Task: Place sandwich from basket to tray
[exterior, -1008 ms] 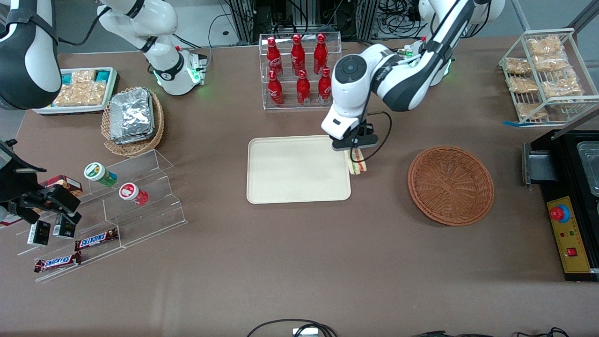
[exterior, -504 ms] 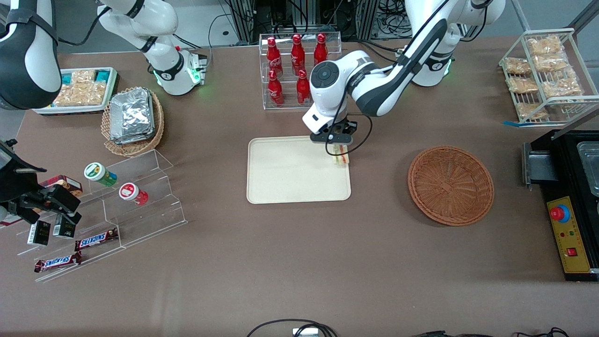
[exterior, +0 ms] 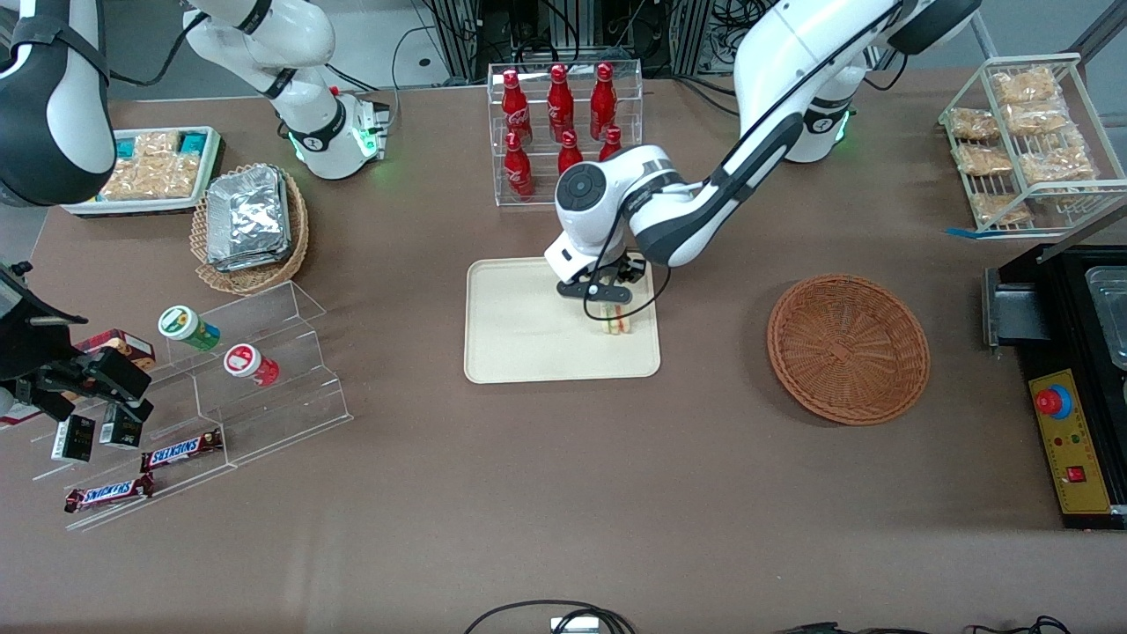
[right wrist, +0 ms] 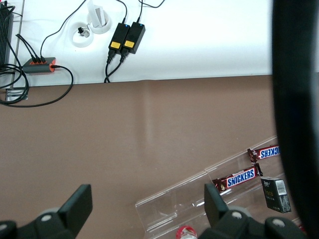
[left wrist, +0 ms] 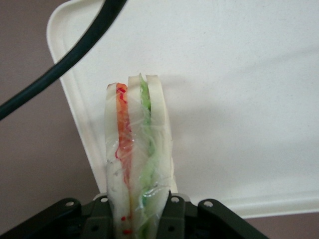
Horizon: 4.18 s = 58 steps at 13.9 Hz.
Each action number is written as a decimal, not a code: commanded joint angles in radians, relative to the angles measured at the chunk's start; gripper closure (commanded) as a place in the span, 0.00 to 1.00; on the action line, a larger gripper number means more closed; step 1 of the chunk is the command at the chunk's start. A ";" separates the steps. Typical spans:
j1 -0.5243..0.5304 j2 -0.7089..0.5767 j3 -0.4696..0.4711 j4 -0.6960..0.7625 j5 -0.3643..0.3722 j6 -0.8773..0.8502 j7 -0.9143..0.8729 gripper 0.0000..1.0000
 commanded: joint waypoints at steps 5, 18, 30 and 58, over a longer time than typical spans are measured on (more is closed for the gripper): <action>-0.034 0.062 0.008 0.048 0.065 -0.025 -0.061 0.51; 0.065 0.021 0.009 0.248 0.047 -0.202 -0.261 0.00; 0.305 -0.092 0.006 0.399 -0.022 -0.477 -0.213 0.00; 0.382 -0.642 0.479 0.292 -0.466 -0.706 0.970 0.00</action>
